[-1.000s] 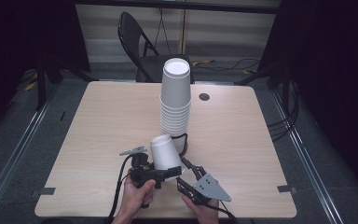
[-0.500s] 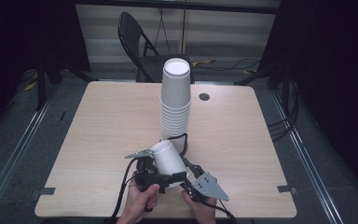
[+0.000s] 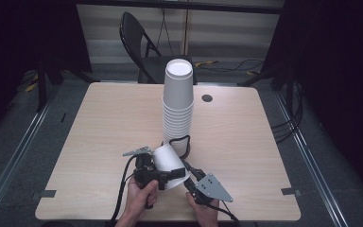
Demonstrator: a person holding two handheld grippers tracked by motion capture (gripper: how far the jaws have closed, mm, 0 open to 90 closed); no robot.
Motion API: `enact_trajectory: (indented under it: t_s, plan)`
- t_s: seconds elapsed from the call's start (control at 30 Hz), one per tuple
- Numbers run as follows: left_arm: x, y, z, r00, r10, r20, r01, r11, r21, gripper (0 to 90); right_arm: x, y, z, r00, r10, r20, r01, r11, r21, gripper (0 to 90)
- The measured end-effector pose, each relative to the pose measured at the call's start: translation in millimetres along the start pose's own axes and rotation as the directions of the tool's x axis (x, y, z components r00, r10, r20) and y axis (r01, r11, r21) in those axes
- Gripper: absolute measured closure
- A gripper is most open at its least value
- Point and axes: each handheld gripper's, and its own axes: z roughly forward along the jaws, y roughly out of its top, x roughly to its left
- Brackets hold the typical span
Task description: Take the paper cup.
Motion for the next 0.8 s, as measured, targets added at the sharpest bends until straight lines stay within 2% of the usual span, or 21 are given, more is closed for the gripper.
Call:
enact_trajectory:
  t_s: [0.07,0.17,0.2,0.23,0.27,0.43,0.6,0.7,0.8]
  plan:
    - [1.4,2.3,-1.1,0.9999,0.009,0.006,-0.009,0.9998,-0.015,4.6,0.2,0.0,-0.5,1.0000,0.003,-0.002,-0.003,1.000,0.001,85.7]
    - [1.6,7.8,-1.4,0.9994,0.033,-0.011,-0.034,0.9993,-0.019,4.5,-0.2,0.6,-2.0,1.0000,0.002,-0.003,-0.002,1.000,0.010,85.8]
    - [2.1,10.3,-2.1,0.9979,0.062,-0.021,-0.062,0.9979,-0.016,4.6,-0.3,0.7,-2.7,1.0000,0.002,-0.005,-0.002,1.000,0.013,85.8]
    - [1.4,11.4,-1.7,0.9977,0.064,-0.023,-0.064,0.9976,-0.025,4.6,-0.9,0.8,-3.7,1.0000,-0.001,-0.004,0.001,1.000,0.014,85.8]
    - [2.8,12.7,-1.7,0.9962,0.086,-0.015,-0.086,0.9959,-0.027,4.4,-1.2,0.9,-4.3,1.0000,-0.001,-0.006,0.001,1.000,0.014,85.8]
    - [6.1,14.1,0.4,0.9967,0.079,-0.020,-0.079,0.9964,-0.029,2.6,-4.7,2.5,-5.7,0.9997,-0.022,-0.005,0.022,0.999,0.043,85.9]
    - [9.0,20.4,-2.1,0.9945,0.096,-0.042,-0.098,0.9932,-0.062,4.2,-5.3,1.6,-7.6,0.9997,-0.022,-0.009,0.022,0.999,0.046,86.0]
    - [10.2,23.3,-5.2,0.9892,0.136,-0.055,-0.140,0.9874,-0.074,5.2,-5.3,0.6,-10.0,0.9997,-0.019,-0.014,0.020,0.999,0.051,86.0]
    - [11.2,24.9,-7.0,0.9801,0.183,-0.077,-0.189,0.9784,-0.083,4.0,-4.1,-0.3,-11.5,0.9997,-0.007,-0.024,0.009,0.998,0.062,86.0]
